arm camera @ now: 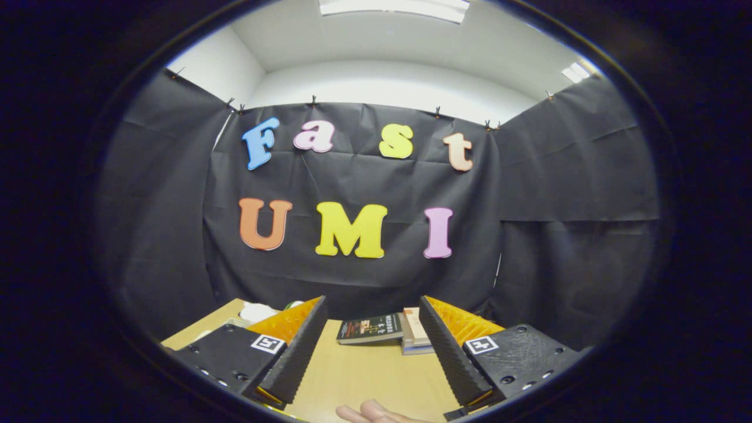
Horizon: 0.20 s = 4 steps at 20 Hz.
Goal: Open the storage box then place both shoes into the box .Put the left shoe in first, then the right shoe, with the right side of both shoes facing outward in a uniform manner.
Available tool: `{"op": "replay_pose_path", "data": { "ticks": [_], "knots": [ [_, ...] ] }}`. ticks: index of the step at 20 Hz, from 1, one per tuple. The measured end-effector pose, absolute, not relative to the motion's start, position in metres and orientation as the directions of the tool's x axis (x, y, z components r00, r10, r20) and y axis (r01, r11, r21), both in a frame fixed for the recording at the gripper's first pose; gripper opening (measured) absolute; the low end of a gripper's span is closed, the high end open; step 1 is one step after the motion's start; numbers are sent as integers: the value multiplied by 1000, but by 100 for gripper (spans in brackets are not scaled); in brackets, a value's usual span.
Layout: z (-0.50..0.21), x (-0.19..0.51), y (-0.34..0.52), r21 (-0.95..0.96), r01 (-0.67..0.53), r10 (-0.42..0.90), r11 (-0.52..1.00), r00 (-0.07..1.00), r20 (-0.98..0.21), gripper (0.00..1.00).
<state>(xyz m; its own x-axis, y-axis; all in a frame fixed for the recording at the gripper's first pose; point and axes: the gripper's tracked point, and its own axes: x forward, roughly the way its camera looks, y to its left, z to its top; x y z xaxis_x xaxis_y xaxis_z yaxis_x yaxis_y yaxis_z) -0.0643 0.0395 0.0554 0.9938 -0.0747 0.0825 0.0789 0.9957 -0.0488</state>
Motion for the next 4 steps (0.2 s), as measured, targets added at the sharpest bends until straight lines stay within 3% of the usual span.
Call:
{"op": "replay_pose_path", "data": {
  "ticks": [4],
  "knots": [
    [57, -71, 51, -42, 59, -55, 997, 995, 86, 95]
  ]
}}
